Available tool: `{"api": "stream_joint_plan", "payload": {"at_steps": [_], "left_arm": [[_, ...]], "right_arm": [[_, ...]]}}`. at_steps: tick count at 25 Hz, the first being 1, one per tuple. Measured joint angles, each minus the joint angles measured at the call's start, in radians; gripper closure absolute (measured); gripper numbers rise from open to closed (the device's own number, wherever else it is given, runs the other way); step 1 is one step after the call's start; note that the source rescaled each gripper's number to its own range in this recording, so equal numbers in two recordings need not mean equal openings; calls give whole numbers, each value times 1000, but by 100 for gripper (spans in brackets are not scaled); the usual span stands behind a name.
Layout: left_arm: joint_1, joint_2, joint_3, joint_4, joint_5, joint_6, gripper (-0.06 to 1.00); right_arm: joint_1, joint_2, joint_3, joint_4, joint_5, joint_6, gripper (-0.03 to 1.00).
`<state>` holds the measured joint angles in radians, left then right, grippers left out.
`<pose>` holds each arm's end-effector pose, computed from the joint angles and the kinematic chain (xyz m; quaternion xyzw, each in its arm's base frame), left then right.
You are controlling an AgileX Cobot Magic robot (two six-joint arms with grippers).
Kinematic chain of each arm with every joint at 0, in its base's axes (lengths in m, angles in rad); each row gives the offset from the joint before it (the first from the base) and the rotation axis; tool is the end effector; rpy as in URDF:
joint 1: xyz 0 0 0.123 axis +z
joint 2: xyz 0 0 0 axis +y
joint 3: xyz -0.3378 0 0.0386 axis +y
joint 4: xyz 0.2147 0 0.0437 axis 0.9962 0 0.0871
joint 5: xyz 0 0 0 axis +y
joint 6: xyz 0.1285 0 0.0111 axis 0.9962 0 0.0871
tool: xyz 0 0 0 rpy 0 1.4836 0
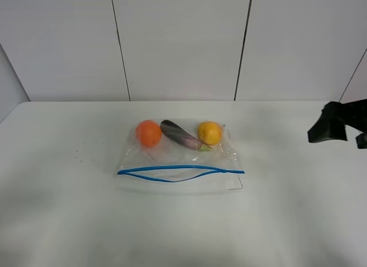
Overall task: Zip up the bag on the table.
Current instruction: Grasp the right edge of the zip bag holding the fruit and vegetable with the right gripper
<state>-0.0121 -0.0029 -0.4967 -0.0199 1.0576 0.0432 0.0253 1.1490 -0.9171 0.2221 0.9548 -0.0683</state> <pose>-0.0555 -0.0016 0.2432 0.0239 0.8521 -0.0018 0.5227 0.1741 0.0276 0.3278 -0.0041 0.9672 0.0979 0.2342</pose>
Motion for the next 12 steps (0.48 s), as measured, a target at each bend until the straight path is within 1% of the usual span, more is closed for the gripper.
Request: {"api": "stream_joint_plan", "payload": {"at_steps": [4,6,9,12], "left_arm": [[0,0,0,0,0,0,-1],[0,0,0,0,0,0,-1],[0,0,0,0,0,0,-1],[0,0,0,0,0,0,-1]], "right_arm": [[0,205,-85,121,-13,-82,3],[0,293,-112,186,-35,-133,3],[0,417,-128,309,-65,-230,3],[0,539,-129,438,-74,-336,3]]}}
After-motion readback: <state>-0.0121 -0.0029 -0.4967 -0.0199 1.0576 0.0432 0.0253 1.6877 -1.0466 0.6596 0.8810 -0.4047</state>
